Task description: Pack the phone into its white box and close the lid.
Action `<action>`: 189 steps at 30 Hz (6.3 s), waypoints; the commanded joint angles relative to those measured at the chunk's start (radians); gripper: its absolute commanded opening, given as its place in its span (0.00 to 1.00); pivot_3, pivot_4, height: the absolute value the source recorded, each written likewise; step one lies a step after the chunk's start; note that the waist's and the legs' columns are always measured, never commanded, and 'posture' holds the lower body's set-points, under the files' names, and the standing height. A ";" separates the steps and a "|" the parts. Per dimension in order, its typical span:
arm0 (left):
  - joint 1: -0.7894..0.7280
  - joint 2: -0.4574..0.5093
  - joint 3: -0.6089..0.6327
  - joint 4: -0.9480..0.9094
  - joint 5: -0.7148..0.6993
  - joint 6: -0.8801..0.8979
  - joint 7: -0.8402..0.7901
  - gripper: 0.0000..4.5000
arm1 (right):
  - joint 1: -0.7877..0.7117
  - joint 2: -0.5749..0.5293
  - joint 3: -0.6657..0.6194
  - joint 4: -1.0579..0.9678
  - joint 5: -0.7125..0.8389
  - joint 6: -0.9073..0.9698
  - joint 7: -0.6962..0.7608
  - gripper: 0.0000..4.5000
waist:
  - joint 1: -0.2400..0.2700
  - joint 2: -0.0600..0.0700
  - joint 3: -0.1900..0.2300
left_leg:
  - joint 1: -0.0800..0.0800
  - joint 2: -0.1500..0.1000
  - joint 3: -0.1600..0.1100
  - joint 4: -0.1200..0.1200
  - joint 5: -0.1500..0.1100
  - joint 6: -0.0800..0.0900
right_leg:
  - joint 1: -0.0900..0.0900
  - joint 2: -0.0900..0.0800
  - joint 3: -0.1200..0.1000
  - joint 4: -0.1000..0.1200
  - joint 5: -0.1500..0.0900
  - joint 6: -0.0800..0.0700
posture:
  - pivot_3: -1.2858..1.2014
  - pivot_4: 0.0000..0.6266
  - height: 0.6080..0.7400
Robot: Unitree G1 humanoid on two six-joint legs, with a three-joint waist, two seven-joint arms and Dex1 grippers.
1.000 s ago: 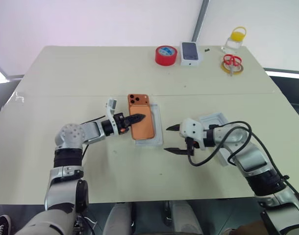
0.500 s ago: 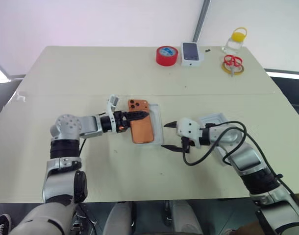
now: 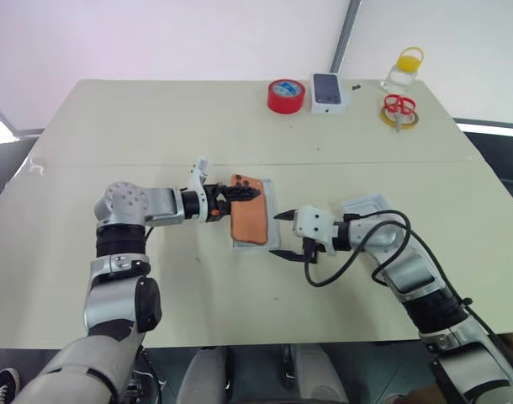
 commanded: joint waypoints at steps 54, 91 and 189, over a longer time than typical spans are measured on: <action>0.268 -0.057 -0.301 -0.527 0.272 -0.429 -0.146 0.02 | -0.022 -0.037 -0.036 0.184 -0.154 -0.131 -0.100 0.00 | 0.020 0.000 0.000 | -0.001 0.001 0.002 0.011 -0.005 0.009 | 0.003 0.000 0.001 0.002 0.000 0.000 | 0.52 0.24 1.00; 0.399 0.013 -0.635 -0.374 0.627 -1.096 -0.491 0.02 | -0.011 -0.066 -0.058 0.183 -0.203 -0.175 -0.159 0.00 | 0.024 0.004 -0.003 | 0.000 0.001 0.004 0.014 -0.008 0.013 | 0.006 -0.001 0.002 0.000 -0.001 -0.002 | 0.52 0.24 1.00; 0.825 0.324 -0.235 -0.706 0.382 -1.389 -0.756 1.00 | -0.013 -0.034 -0.543 -0.363 0.344 1.371 -0.568 0.01 | 0.016 -0.002 -0.007 | -0.003 0.008 0.009 0.014 -0.010 0.017 | 0.000 0.002 0.004 -0.001 -0.003 -0.005 | 0.52 0.24 1.00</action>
